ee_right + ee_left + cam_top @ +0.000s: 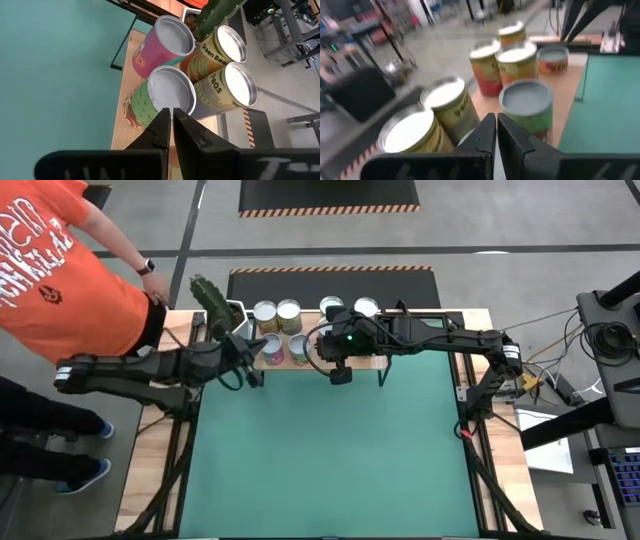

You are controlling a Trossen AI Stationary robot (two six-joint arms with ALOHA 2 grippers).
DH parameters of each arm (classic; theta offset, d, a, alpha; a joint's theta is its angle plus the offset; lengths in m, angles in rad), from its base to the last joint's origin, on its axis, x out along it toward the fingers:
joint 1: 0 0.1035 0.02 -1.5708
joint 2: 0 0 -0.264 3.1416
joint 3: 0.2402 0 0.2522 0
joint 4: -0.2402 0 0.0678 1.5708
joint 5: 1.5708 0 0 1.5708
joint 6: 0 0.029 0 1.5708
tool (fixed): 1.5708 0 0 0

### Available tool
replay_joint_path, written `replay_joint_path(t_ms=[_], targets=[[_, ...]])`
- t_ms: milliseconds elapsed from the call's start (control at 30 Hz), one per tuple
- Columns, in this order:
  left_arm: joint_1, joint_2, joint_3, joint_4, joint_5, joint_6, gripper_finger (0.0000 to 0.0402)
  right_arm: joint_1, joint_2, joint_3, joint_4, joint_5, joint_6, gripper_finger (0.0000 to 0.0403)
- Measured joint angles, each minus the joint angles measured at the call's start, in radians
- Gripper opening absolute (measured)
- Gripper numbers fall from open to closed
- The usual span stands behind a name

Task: Pick and place cans onto a shelf
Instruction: Adjust the canned goods on the shelf

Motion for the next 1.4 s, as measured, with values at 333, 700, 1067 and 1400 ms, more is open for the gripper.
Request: replay_joint_path(t_ms=[333, 700, 1067, 1400], targets=[[0.045, 0.117, 0.09, -0.154, 0.026, -0.031, 0.0, 0.0, 0.0, 0.0, 0.0, 0.0, 0.001, 0.0009], [0.053, 0.155, 0.09, -0.171, -0.032, -0.033, 0.0, 0.0, 0.0, 0.0, -0.024, 0.0, 0.004, 0.0009], [0.053, 0.152, 0.088, -0.238, -0.033, -0.068, 0.0, 0.0, 0.0, 0.0, -0.024, 0.001, 0.009, 0.0009], [0.053, 0.151, 0.126, -0.323, -0.034, -0.08, 0.0, 0.0, 0.0, 0.0, -0.024, 0.001, 0.012, 0.0009]])
